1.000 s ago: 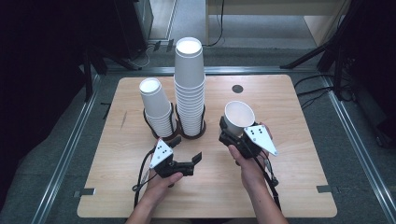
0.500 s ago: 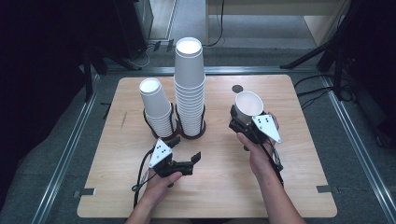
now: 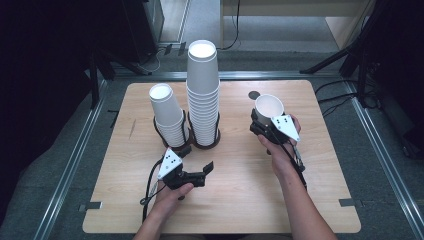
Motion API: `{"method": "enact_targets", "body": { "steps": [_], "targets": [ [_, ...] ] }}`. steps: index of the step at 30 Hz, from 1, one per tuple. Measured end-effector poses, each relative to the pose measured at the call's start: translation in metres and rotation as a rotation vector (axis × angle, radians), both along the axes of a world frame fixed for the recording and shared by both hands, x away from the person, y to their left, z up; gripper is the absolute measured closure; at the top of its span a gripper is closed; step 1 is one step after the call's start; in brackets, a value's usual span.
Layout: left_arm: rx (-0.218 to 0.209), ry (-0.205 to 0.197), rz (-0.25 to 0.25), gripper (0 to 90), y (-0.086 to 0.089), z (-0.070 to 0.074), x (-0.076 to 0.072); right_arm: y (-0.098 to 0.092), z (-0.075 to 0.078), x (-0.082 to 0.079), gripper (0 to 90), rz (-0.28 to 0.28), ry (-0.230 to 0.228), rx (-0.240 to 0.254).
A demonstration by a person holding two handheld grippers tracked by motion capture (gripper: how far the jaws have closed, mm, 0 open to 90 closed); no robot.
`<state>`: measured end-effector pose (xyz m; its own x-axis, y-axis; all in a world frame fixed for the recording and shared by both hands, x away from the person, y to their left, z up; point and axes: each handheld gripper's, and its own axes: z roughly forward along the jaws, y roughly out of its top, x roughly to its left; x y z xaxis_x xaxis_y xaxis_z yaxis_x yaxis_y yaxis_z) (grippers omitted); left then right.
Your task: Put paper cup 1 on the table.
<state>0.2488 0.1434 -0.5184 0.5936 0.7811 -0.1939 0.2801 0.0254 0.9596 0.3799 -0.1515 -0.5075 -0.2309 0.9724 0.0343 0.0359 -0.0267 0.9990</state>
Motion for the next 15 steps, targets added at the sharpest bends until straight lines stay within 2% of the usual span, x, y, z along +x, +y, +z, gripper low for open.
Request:
{"method": "enact_targets", "body": {
  "steps": [5,8,15],
  "targets": [
    [-0.005,-0.002,0.002,2.1,0.002,0.001,0.0,0.001,-0.005,0.011,14.0,-0.028,0.025,-0.041],
    [-0.005,-0.002,0.002,2.1,0.002,0.001,0.0,0.002,-0.007,0.013,13.9,-0.023,0.036,-0.032],
    [-0.012,-0.001,0.008,2.1,0.003,0.002,0.0,0.002,-0.014,0.022,13.7,-0.054,0.066,-0.068]
  ]
}}
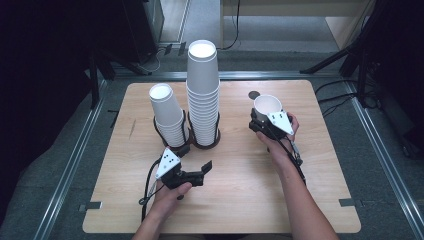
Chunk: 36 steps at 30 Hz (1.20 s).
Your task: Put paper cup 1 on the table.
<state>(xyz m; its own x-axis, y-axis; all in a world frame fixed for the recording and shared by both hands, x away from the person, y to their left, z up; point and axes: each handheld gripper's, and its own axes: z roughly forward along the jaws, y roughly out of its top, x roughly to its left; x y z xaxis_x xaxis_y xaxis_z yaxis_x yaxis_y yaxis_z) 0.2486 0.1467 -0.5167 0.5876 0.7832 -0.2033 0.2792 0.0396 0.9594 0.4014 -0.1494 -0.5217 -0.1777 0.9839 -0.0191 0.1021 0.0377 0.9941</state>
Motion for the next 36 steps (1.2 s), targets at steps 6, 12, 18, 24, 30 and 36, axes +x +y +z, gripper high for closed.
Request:
{"method": "enact_targets", "body": {
  "steps": [6,12,18,24,30,36],
  "targets": [
    [0.0,0.002,0.006,2.1,0.002,0.001,0.001,-0.003,-0.004,0.008,13.6,-0.023,0.021,-0.024],
    [0.033,0.015,0.033,2.1,0.002,-0.001,0.002,-0.002,-0.01,0.014,13.4,-0.025,0.044,-0.055],
    [0.037,0.019,0.037,2.1,0.001,-0.001,0.002,-0.005,-0.013,0.016,13.1,-0.022,0.077,-0.04],
    [0.038,0.018,0.04,2.1,0.001,-0.001,0.002,-0.008,-0.018,0.015,12.9,-0.02,0.086,-0.058],
    [0.04,0.02,0.042,2.1,0.002,-0.001,0.002,-0.014,-0.021,0.014,12.7,-0.015,0.096,-0.052],
    [0.039,0.021,0.041,2.1,0.001,-0.001,0.002,-0.016,-0.022,0.011,12.1,-0.003,0.108,-0.038]
  ]
}}
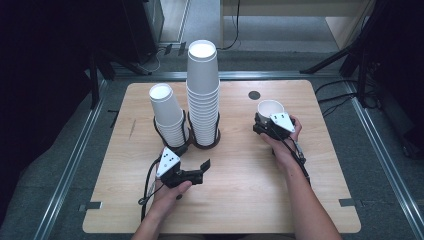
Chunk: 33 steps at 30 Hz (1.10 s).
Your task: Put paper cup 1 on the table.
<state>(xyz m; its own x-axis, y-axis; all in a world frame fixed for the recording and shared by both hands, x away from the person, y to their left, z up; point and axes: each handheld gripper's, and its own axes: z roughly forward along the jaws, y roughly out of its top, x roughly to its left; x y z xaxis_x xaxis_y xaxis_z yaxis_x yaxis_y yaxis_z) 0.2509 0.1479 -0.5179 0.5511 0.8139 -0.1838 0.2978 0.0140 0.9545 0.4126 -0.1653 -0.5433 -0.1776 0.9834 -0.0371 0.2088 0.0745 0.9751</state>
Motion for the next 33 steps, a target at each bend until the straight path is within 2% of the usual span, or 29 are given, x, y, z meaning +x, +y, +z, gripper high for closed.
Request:
{"method": "enact_targets", "body": {
  "steps": [7,8,9,10,11,12,16,21,25,33],
  "targets": [
    [0.003,0.0,-0.002,2.2,-0.001,0.0,0.0,-0.002,-0.002,-0.004,10.3,0.01,0.01,0.011],
    [0.004,0.0,-0.002,2.2,-0.001,0.0,0.0,-0.002,-0.002,-0.004,9.0,0.013,0.012,0.017],
    [0.003,0.0,-0.003,2.1,-0.001,0.0,0.0,-0.003,-0.002,-0.004,1.3,0.023,0.018,0.026],
    [0.004,0.0,-0.003,2.2,-0.001,0.0,0.0,-0.004,-0.001,-0.005,0.0,0.033,0.03,0.032],
    [0.004,0.0,-0.003,2.1,-0.001,0.0,0.0,-0.004,-0.001,-0.005,0.0,0.033,0.03,0.032],
    [0.004,-0.001,-0.004,2.2,-0.001,0.0,0.0,-0.005,0.0,-0.005,0.0,0.037,0.057,0.041],
    [0.004,0.001,-0.003,2.1,-0.001,0.0,0.0,-0.007,0.0,-0.009,0.0,0.039,0.073,0.051],
    [0.003,0.0,-0.001,2.2,-0.001,0.0,0.0,-0.011,0.0,-0.015,0.0,0.043,0.075,0.06],
    [0.004,-0.001,0.0,2.2,-0.001,0.0,0.0,-0.013,0.0,-0.022,0.0,0.055,0.082,0.047],
    [0.007,0.002,-0.001,2.1,-0.003,0.0,0.0,-0.019,0.003,-0.041,0.0,0.063,0.079,0.057]
  ]
}}
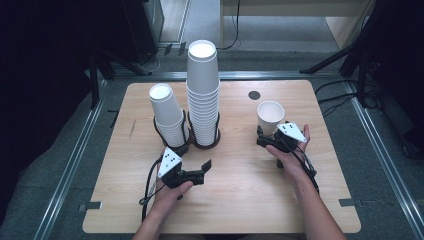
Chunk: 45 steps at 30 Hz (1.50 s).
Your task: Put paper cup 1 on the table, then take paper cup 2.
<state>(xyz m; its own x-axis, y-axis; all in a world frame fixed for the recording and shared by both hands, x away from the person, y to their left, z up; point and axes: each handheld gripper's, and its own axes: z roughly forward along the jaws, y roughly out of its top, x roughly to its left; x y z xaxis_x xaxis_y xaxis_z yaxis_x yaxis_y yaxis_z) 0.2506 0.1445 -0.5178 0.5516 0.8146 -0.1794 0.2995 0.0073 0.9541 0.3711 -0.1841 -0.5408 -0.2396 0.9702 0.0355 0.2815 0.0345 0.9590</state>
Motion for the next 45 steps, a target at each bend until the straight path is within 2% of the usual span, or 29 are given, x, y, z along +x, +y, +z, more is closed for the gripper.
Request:
{"method": "enact_targets", "body": {
  "steps": [4,10,11,14,15,20,21,22,23,26,27,29,32,33,36,39,43,44,45],
  "targets": [
    [0.004,0.004,0.0,2.1,-0.001,0.0,0.0,-0.004,0.001,-0.011,0.0,0.005,0.0,0.001],
    [0.006,0.001,0.012,2.1,-0.002,0.002,0.0,-0.009,0.008,-0.03,0.0,0.006,-0.025,0.001],
    [0.025,-0.009,0.023,2.1,-0.003,0.004,-0.001,-0.01,0.012,-0.037,0.0,0.014,-0.029,0.016],
    [0.032,-0.016,0.028,2.1,-0.005,0.007,-0.002,-0.011,0.017,-0.043,0.0,0.021,-0.036,0.019],
    [0.04,-0.026,0.031,2.1,-0.005,0.01,-0.003,-0.012,0.022,-0.048,0.0,0.02,-0.046,0.019],
    [0.041,-0.039,0.049,2.1,-0.006,0.016,-0.004,-0.014,0.034,-0.057,0.0,0.028,-0.068,0.019],
    [0.042,-0.046,0.066,2.1,-0.005,0.019,-0.004,-0.015,0.043,-0.063,0.0,0.035,-0.079,0.026],
    [0.042,-0.046,0.066,2.1,-0.005,0.019,-0.004,-0.015,0.043,-0.063,0.0,0.035,-0.079,0.026],
    [0.044,-0.052,0.083,2.1,-0.004,0.022,-0.003,-0.015,0.051,-0.068,0.0,0.044,-0.091,0.028],
    [0.048,-0.058,0.103,2.1,-0.003,0.026,-0.001,-0.014,0.064,-0.073,0.0,0.054,-0.11,0.02],
    [0.048,-0.058,0.103,2.1,-0.003,0.026,-0.001,-0.014,0.064,-0.073,0.0,0.054,-0.11,0.02],
    [0.045,-0.059,0.118,2.1,-0.003,0.03,0.001,-0.012,0.076,-0.077,0.0,0.067,-0.125,0.037],
    [0.039,-0.064,0.138,2.1,-0.003,0.036,0.004,-0.01,0.083,-0.079,0.0,0.077,-0.134,0.046],
    [0.038,-0.067,0.158,2.1,-0.004,0.041,0.007,-0.006,0.092,-0.081,0.0,0.086,-0.146,0.051],
    [0.047,-0.065,0.186,2.1,-0.006,0.047,0.011,-0.003,0.099,-0.081,0.0,0.096,-0.153,0.059],
    [0.047,-0.078,0.211,2.1,-0.01,0.056,0.017,0.007,0.115,-0.082,0.0,0.12,-0.175,0.066],
    [0.054,-0.092,0.233,2.1,-0.013,0.063,0.021,0.019,0.135,-0.081,0.0,0.144,-0.205,0.077],
    [0.054,-0.092,0.233,2.1,-0.013,0.063,0.021,0.019,0.135,-0.081,0.0,0.144,-0.205,0.077],
    [0.055,-0.096,0.24,2.1,-0.015,0.065,0.024,0.024,0.142,-0.08,0.0,0.15,-0.214,0.079]
  ]
}}
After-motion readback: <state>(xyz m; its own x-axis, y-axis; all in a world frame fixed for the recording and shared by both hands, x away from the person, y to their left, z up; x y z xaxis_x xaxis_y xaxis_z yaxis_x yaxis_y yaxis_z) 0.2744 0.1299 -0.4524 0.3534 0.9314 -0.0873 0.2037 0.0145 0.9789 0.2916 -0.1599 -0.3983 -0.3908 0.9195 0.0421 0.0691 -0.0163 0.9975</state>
